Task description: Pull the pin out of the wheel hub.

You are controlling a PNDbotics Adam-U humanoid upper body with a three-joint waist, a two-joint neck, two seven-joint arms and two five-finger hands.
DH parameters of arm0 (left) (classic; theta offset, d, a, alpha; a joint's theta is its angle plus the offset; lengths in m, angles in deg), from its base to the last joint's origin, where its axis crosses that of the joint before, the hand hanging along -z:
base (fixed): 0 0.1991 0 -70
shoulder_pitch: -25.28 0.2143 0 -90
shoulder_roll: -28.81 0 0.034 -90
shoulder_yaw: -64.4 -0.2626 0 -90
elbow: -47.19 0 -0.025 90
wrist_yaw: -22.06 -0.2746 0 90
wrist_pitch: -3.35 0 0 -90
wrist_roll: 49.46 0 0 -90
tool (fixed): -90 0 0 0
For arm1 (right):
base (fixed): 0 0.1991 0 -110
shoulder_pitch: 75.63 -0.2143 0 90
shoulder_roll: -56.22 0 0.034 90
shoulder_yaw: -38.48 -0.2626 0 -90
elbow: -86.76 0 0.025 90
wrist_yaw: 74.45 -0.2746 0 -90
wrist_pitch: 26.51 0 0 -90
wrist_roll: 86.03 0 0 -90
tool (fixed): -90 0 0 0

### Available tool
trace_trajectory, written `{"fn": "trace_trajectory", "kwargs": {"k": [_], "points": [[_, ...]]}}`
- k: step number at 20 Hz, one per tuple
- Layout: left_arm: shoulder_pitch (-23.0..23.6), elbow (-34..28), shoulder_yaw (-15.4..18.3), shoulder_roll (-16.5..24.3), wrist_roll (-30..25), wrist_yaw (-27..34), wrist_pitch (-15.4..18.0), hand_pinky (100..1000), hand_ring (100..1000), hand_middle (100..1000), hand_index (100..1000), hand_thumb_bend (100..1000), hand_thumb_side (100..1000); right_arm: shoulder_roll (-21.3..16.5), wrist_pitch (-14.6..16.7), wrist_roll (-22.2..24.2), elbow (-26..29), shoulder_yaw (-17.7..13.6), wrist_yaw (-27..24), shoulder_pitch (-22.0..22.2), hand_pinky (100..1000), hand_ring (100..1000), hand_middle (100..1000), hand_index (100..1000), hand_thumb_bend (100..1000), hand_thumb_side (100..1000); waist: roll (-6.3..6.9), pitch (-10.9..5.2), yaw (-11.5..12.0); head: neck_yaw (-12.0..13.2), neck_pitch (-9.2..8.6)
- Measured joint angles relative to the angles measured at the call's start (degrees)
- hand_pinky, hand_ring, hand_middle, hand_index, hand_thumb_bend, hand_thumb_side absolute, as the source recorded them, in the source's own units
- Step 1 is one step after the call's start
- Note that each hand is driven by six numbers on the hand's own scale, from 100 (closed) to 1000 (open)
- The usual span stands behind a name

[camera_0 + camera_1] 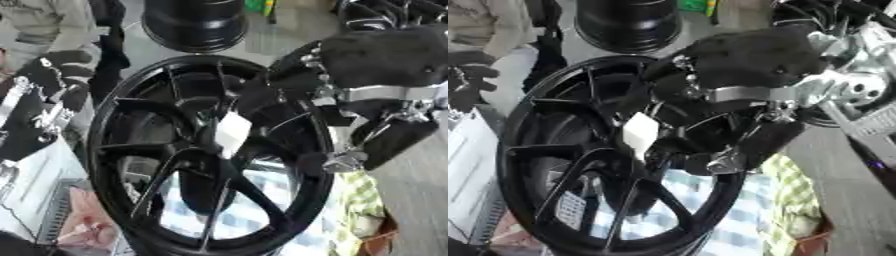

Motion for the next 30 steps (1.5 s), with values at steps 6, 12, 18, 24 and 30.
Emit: {"fn": "trace_trajectory", "kwargs": {"k": [6, 12, 18, 24, 30], "points": [[-0.41, 0.00, -0.10, 0.00, -0.13, 0.21, 0.08, 719, 777, 786, 864, 379, 678, 3.04, -0.52, 0.64, -0.84, 1.39, 1.06, -0.71, 777, 846, 858, 944, 352, 169, 0.00, 0.26, 0.27, -0.49, 0.00], [-0.77, 0.00, -0.27, 0.00, -0.42, 0.22, 0.13, 719, 776, 785, 864, 378, 679, 5.76, 0.13, 0.11, -5.09, 2.50, 3.07, -1.08, 771, 845, 853, 940, 326, 154, 0.00, 0.74, 0.61, -0.99, 0.00], [-0.95, 0.00, -0.43, -0.01, -0.66, 0.22, 0.11, 719, 777, 785, 864, 378, 680, 8.28, 1.05, -2.35, -11.81, 2.82, 5.83, -1.06, 765, 844, 847, 935, 300, 154, -0.01, 1.14, 0.81, -1.40, 0.00], [-1.14, 0.00, -0.45, -0.04, -0.84, 0.20, 0.09, 719, 776, 785, 864, 378, 680, 10.56, 2.18, -4.65, -18.27, 3.22, 8.35, -1.00, 761, 843, 840, 930, 283, 164, -0.22, 1.41, 1.09, -1.65, 0.00], [-1.15, 0.00, -0.46, -0.05, -0.95, 0.20, -0.01, 719, 776, 785, 864, 377, 681, 11.51, 2.91, -6.46, -22.63, 3.24, 9.73, -0.93, 757, 839, 826, 919, 265, 165, -0.49, 1.55, 1.12, -1.70, 0.00]]}}
